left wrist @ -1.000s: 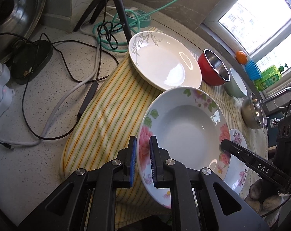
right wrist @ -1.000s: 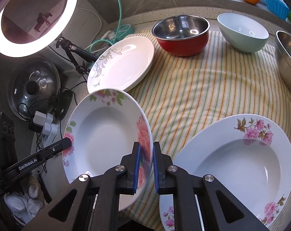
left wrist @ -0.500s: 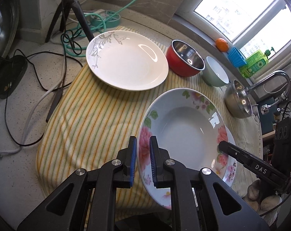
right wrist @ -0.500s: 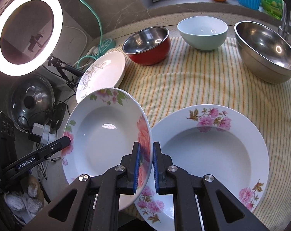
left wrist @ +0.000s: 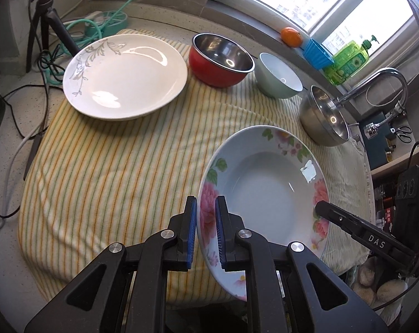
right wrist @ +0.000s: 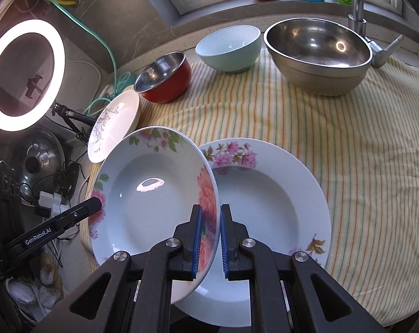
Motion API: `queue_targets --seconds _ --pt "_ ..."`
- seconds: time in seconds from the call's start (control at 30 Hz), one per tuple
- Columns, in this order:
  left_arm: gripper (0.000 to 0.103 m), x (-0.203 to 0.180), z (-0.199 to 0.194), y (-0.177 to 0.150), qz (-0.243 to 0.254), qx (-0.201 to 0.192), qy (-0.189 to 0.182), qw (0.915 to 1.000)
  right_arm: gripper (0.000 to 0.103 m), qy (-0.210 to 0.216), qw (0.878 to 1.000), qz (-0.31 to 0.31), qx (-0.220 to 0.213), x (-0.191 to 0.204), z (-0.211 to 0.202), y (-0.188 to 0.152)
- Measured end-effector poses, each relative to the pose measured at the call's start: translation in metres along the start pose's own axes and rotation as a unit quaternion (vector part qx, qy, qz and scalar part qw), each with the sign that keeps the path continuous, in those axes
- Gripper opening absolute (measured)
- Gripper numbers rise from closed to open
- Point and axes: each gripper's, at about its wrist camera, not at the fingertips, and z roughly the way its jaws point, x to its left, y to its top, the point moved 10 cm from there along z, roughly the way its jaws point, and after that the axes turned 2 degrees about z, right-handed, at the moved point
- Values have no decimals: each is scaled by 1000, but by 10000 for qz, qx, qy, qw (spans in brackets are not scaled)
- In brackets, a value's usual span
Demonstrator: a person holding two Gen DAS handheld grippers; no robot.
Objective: Organize plates and bowls
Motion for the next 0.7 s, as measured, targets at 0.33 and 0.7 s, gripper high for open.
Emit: queue_targets --seconds 0.33,0.7 --pt "11 -29 18 -8 238 182 -75 9995 11 -173 9996 229 -51 -35 -11 -8" --pt "11 -48 34 -14 423 338 -66 9985 11 -305 9988 373 -84 -58 -13 -12"
